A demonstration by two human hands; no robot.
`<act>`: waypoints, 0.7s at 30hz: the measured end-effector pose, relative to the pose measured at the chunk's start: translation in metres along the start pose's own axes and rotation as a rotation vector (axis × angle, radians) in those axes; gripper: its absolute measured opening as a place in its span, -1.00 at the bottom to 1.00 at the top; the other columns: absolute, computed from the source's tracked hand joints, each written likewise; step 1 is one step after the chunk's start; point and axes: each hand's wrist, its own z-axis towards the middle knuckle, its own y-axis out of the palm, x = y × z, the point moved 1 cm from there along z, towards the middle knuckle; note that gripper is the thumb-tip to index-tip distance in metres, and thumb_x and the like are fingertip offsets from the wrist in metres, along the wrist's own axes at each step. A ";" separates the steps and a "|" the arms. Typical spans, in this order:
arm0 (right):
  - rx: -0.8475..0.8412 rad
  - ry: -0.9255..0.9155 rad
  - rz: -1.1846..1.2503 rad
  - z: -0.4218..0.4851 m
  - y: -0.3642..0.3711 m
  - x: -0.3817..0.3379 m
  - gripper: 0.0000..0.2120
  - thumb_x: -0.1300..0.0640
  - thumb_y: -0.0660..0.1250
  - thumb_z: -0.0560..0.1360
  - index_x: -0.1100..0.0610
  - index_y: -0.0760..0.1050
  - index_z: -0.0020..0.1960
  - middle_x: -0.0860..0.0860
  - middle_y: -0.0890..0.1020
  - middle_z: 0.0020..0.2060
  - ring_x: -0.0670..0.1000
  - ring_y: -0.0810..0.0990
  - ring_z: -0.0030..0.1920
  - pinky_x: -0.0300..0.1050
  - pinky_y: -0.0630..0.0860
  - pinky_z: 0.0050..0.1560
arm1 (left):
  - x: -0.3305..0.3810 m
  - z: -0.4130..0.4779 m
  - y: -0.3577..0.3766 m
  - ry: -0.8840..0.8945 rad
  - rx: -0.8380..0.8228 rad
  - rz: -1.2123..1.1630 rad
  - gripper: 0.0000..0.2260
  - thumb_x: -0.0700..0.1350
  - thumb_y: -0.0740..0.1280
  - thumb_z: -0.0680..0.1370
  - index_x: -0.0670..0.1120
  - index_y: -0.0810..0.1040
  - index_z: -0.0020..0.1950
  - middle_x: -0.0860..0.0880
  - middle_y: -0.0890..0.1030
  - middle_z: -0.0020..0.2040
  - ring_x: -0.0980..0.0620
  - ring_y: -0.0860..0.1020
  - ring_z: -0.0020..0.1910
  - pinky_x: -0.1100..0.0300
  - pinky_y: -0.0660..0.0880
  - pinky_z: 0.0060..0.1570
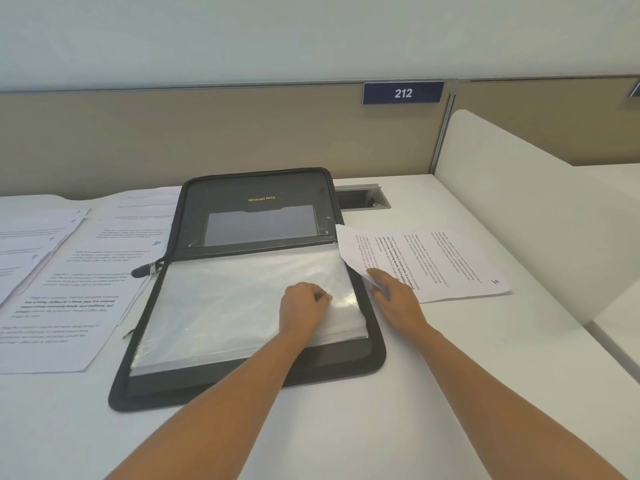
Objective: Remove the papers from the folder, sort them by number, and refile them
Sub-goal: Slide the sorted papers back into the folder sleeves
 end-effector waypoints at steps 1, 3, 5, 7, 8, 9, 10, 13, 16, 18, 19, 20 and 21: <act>0.010 -0.004 0.029 0.000 0.000 0.000 -0.60 0.21 0.17 0.59 0.13 0.31 0.43 0.04 0.41 0.38 0.06 0.35 0.39 -0.25 0.17 0.34 | 0.000 0.000 0.000 0.000 0.006 -0.009 -0.83 -0.13 0.32 0.55 -0.16 0.67 0.01 -0.07 0.67 -0.01 -0.03 0.59 -0.04 0.22 0.47 0.01; 0.042 -0.017 0.075 0.000 -0.001 -0.001 -0.60 0.22 0.17 0.59 0.13 0.32 0.42 0.05 0.41 0.37 0.07 0.35 0.39 -0.30 0.14 0.29 | -0.002 -0.001 -0.001 0.003 0.019 -0.022 -0.82 -0.15 0.29 0.56 -0.18 0.67 0.02 -0.08 0.67 -0.01 -0.03 0.59 -0.05 0.23 0.47 0.01; 0.080 -0.037 0.077 0.000 -0.002 -0.001 -0.61 0.20 0.16 0.60 0.12 0.32 0.42 0.05 0.38 0.40 0.07 0.30 0.43 -0.30 0.07 0.31 | -0.004 -0.001 -0.002 0.008 0.037 -0.052 -0.82 -0.20 0.29 0.55 -0.17 0.63 0.08 -0.09 0.66 -0.05 -0.01 0.57 -0.10 0.23 0.48 0.06; 0.100 -0.047 0.068 -0.001 -0.003 -0.002 -0.62 0.21 0.14 0.61 0.12 0.32 0.43 0.06 0.37 0.41 0.07 0.28 0.44 -0.31 0.05 0.32 | -0.002 -0.001 -0.005 0.023 0.019 -0.081 -0.74 -0.25 0.27 0.54 -0.12 0.54 0.23 -0.07 0.60 -0.15 0.04 0.53 -0.19 0.27 0.47 0.03; 0.095 -0.055 0.063 -0.001 -0.004 -0.002 -0.62 0.22 0.13 0.61 0.11 0.33 0.42 0.05 0.39 0.39 0.07 0.32 0.42 -0.33 0.08 0.30 | 0.000 -0.002 -0.006 0.041 -0.013 -0.085 -0.68 -0.26 0.25 0.56 -0.08 0.47 0.31 -0.06 0.57 -0.18 0.06 0.51 -0.21 0.30 0.45 -0.01; 0.083 -0.066 0.052 -0.001 -0.004 -0.001 -0.62 0.24 0.11 0.62 0.09 0.34 0.42 0.05 0.42 0.37 0.07 0.36 0.39 -0.35 0.11 0.28 | 0.002 -0.002 -0.007 0.067 -0.052 -0.074 -0.62 -0.27 0.23 0.57 -0.04 0.40 0.37 -0.04 0.54 -0.18 0.07 0.50 -0.23 0.32 0.44 -0.04; 0.068 -0.080 0.037 -0.001 -0.004 0.000 -0.62 0.24 0.10 0.62 0.06 0.35 0.41 0.03 0.43 0.37 0.06 0.37 0.38 -0.37 0.13 0.26 | 0.004 -0.002 -0.008 0.094 -0.094 -0.043 -0.59 -0.27 0.20 0.58 0.00 0.35 0.40 -0.03 0.53 -0.18 0.09 0.48 -0.25 0.33 0.43 -0.05; 0.048 -0.109 0.001 0.000 -0.006 0.001 -0.61 0.23 0.08 0.63 0.02 0.34 0.42 0.02 0.38 0.41 0.04 0.32 0.42 -0.33 0.13 0.31 | 0.006 0.003 -0.011 0.166 -0.166 0.067 -0.63 -0.30 0.20 0.56 -0.02 0.46 0.32 -0.04 0.57 -0.15 0.08 0.48 -0.25 0.28 0.46 -0.05; 0.061 -0.102 -0.007 0.002 -0.008 -0.004 -0.61 0.20 0.06 0.64 0.04 0.30 0.44 0.03 0.34 0.43 0.05 0.27 0.45 -0.20 0.14 0.40 | 0.005 0.006 -0.014 0.148 -0.129 0.048 -0.75 -0.26 0.31 0.53 -0.09 0.57 0.18 -0.07 0.61 -0.14 0.06 0.52 -0.20 0.22 0.50 0.04; 0.070 -0.102 -0.004 0.002 -0.009 -0.006 -0.62 0.20 0.06 0.64 0.05 0.29 0.45 0.03 0.33 0.44 0.05 0.26 0.45 -0.18 0.12 0.42 | 0.004 0.006 -0.015 0.133 -0.087 0.016 -0.81 -0.20 0.37 0.51 -0.10 0.61 0.12 -0.08 0.65 -0.10 0.04 0.55 -0.17 0.17 0.51 0.10; 0.070 -0.103 -0.004 0.002 -0.009 -0.007 -0.62 0.19 0.05 0.64 0.05 0.29 0.45 0.03 0.33 0.44 0.05 0.26 0.45 -0.18 0.12 0.42 | 0.004 0.006 -0.015 0.140 -0.072 0.009 -0.83 -0.18 0.39 0.50 -0.11 0.62 0.08 -0.09 0.66 -0.07 0.05 0.55 -0.15 0.18 0.51 0.10; 0.067 -0.104 -0.008 0.002 -0.009 -0.007 -0.62 0.19 0.05 0.64 0.05 0.29 0.45 0.03 0.33 0.43 0.05 0.26 0.45 -0.18 0.12 0.42 | 0.005 0.006 -0.016 0.154 -0.062 0.010 -0.85 -0.17 0.39 0.50 -0.12 0.64 0.05 -0.08 0.66 -0.05 0.06 0.55 -0.14 0.19 0.50 0.10; 0.065 -0.103 -0.014 0.002 -0.008 -0.007 -0.62 0.19 0.05 0.64 0.05 0.30 0.44 0.02 0.34 0.43 0.04 0.26 0.45 -0.18 0.12 0.42 | 0.005 0.005 -0.016 0.178 -0.053 0.014 -0.87 -0.17 0.39 0.51 -0.14 0.65 0.03 -0.07 0.66 -0.05 0.07 0.55 -0.15 0.20 0.50 0.10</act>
